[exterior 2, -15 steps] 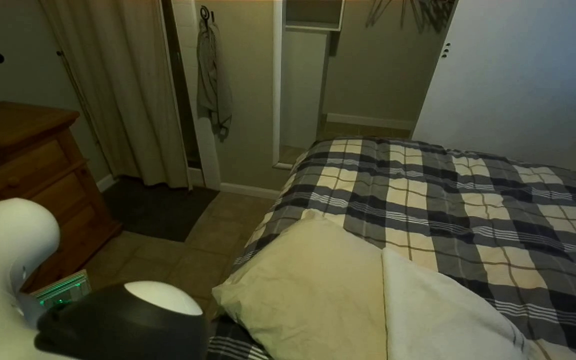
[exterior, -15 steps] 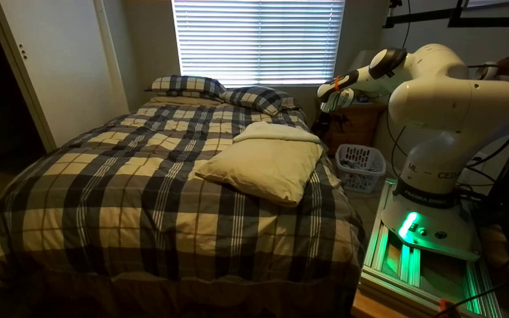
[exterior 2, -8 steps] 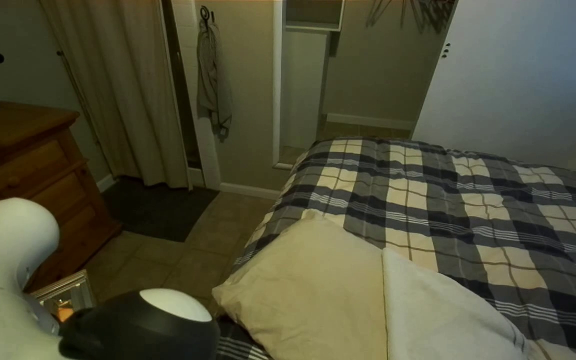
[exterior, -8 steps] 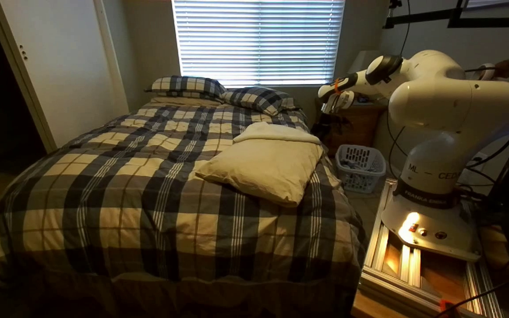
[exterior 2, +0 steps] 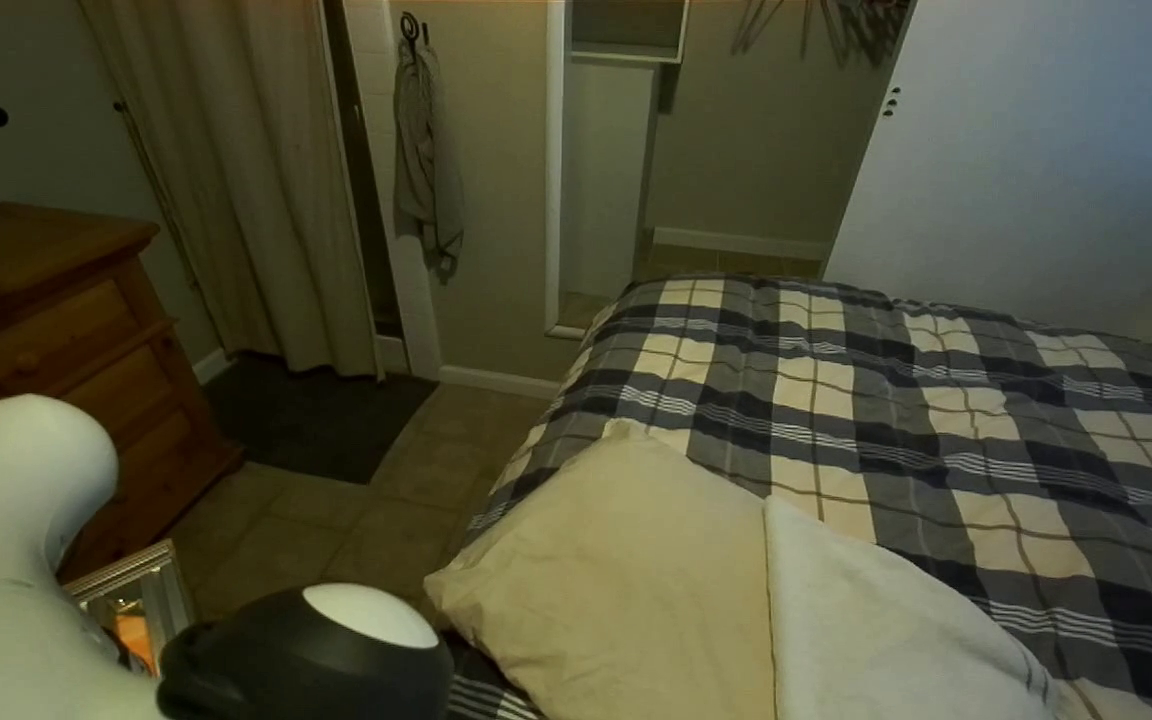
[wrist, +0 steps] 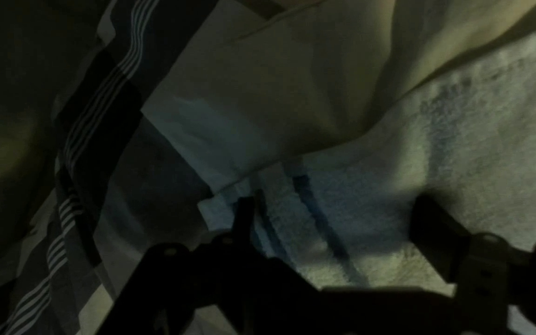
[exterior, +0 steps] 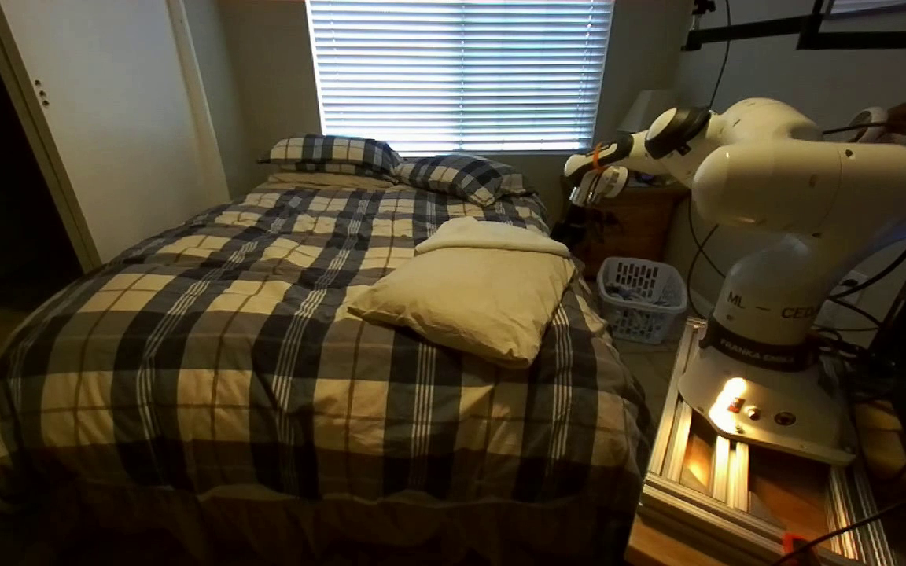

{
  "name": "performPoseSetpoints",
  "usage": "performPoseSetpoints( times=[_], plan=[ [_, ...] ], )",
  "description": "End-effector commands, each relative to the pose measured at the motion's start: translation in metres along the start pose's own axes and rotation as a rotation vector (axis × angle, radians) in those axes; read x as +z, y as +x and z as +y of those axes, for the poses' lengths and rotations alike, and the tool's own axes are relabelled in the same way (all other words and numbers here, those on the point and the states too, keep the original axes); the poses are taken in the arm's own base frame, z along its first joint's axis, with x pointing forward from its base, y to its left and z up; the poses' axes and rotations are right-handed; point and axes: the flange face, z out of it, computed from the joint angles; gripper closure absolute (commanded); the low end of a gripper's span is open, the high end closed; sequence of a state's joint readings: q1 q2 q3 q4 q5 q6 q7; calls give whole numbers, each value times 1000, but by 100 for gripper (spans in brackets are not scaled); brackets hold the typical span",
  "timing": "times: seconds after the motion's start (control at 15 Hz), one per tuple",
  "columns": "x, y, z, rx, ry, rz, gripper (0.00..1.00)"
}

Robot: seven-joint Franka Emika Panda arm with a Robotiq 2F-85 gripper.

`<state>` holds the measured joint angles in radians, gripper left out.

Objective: Fold the towel

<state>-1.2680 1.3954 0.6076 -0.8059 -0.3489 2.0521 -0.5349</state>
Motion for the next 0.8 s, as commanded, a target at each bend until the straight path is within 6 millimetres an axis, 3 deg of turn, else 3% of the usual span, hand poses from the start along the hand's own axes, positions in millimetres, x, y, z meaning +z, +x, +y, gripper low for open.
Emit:
performPoseSetpoints(
  times=[0.0,0.47,0.53,0.67,0.73],
  plan=[
    [3,8,-4,12,12,19,46],
    [-19,26,-23,-31,-54,13,97],
    [-22,28,-25,-37,-68,12,99],
    [-28,31,-28,-52,-85,6,64],
    [-30,33,-30,-56,-93,5,64]
  ],
)
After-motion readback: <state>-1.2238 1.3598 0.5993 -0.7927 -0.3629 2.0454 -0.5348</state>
